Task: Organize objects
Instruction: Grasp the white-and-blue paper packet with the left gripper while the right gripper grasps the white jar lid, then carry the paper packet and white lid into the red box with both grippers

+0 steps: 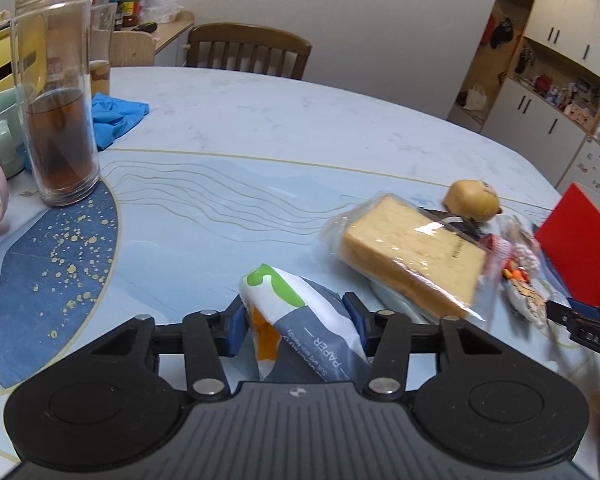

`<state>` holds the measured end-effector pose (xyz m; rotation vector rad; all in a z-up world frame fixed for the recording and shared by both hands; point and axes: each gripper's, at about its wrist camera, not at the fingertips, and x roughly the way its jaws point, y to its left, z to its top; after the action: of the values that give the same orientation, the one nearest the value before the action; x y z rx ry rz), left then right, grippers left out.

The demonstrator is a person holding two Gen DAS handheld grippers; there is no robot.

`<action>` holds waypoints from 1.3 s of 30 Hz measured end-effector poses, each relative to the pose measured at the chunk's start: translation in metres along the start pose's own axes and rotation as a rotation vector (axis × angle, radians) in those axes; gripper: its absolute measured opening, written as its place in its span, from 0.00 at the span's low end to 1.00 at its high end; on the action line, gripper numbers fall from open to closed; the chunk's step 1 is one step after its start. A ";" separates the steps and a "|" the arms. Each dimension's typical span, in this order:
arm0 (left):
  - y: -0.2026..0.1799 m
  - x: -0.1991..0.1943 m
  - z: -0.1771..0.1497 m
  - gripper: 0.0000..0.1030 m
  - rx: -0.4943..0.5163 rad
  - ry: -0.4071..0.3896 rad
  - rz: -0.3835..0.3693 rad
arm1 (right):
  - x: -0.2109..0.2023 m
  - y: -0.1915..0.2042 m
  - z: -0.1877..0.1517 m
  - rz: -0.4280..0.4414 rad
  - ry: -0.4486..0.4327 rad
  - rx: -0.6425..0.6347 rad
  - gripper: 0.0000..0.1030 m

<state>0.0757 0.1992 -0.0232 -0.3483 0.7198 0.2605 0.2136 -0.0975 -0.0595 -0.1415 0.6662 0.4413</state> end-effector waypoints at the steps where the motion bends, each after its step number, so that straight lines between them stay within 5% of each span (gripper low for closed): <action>1: -0.001 -0.003 0.000 0.45 0.003 -0.007 -0.009 | -0.001 0.000 0.000 -0.001 -0.001 -0.001 0.37; 11: -0.018 -0.037 0.010 0.44 0.021 -0.031 -0.091 | -0.039 -0.001 0.007 0.041 -0.061 -0.038 0.37; 22: -0.094 -0.064 0.038 0.44 0.146 -0.047 -0.216 | -0.104 -0.033 0.041 0.149 -0.127 -0.053 0.37; 39: -0.278 -0.021 0.074 0.44 0.358 -0.034 -0.285 | -0.105 -0.153 0.073 -0.032 -0.118 0.038 0.37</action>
<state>0.2015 -0.0272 0.1043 -0.1021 0.6596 -0.1321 0.2488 -0.2519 0.0609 -0.0892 0.5552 0.4027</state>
